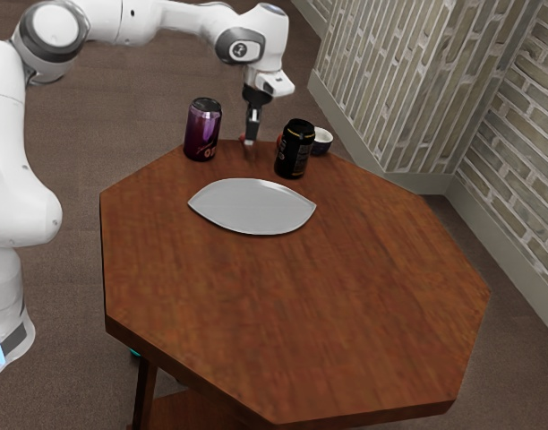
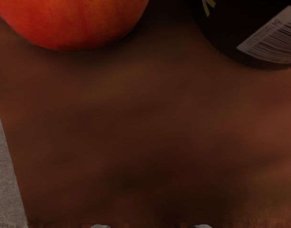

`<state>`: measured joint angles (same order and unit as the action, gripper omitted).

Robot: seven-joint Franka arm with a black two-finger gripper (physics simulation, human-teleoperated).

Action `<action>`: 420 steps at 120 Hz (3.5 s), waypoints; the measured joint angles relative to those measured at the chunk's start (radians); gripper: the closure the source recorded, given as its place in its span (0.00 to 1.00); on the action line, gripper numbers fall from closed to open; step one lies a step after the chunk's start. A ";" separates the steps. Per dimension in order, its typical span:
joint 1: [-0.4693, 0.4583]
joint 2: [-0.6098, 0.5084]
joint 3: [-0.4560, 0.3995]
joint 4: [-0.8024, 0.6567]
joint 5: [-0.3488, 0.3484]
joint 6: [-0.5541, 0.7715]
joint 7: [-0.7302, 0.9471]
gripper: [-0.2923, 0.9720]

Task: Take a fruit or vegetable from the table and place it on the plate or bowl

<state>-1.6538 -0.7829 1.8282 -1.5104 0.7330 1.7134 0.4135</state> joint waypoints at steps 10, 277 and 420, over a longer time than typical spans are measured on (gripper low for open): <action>-0.002 0.077 -0.011 0.005 -0.027 -0.037 -0.003 0.65; 1.074 0.362 -1.366 -0.568 -0.525 -0.142 -0.360 0.66; 0.507 0.003 -0.701 -0.700 -0.090 0.151 -0.484 0.65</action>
<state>-1.1473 -0.7800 1.1273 -2.2099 0.6435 1.8646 -0.0708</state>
